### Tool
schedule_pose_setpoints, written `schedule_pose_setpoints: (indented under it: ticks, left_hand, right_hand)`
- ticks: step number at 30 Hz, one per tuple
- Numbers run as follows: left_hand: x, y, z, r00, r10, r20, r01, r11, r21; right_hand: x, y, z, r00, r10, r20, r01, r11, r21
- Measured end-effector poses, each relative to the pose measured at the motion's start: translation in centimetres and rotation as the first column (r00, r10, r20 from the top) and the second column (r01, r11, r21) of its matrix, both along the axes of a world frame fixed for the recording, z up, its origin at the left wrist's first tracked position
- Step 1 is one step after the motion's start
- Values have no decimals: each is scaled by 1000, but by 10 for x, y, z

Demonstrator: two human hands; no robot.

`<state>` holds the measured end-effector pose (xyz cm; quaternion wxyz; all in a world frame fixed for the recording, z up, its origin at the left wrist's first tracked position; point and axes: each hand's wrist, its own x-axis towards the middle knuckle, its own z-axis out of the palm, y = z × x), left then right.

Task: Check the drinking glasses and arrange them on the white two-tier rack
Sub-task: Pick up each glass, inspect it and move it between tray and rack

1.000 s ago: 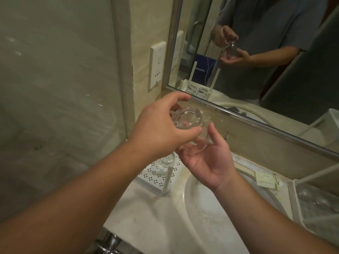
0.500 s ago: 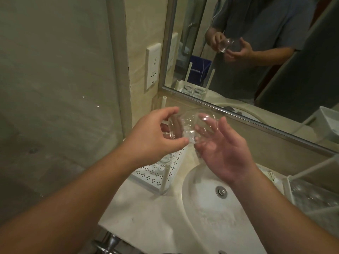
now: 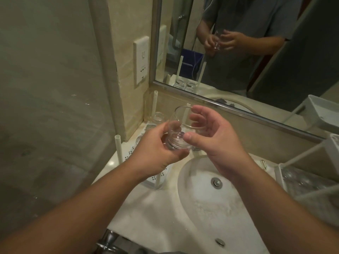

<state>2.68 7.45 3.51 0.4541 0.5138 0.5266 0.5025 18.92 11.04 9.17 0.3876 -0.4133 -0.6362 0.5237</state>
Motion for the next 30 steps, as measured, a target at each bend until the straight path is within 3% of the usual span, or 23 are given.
schedule_pose_setpoints:
  ticks: [4, 7, 12, 25, 30]
  left_hand:
    - [16, 0, -5, 998, -21, -56, 23, 999, 34]
    - [33, -1, -4, 989, -36, -145, 48, 996, 77]
    - [66, 4, -9, 954, -173, -243, 178, 984, -2]
    - [190, 29, -25, 716, -554, -424, 552, 822, -142]
    - [242, 35, -29, 640, -553, -533, 605, 791, -94]
  right_hand:
    - [15, -3, -7, 998, 11, 59, -12, 1000, 6]
    - [30, -7, -13, 999, -33, -5, 33, 999, -22]
    - [62, -15, -29, 988, -150, -46, 148, 988, -45]
    - [197, -40, -65, 909, -413, 52, 416, 904, -95]
    - [252, -46, -72, 876, -472, 98, 479, 874, -78]
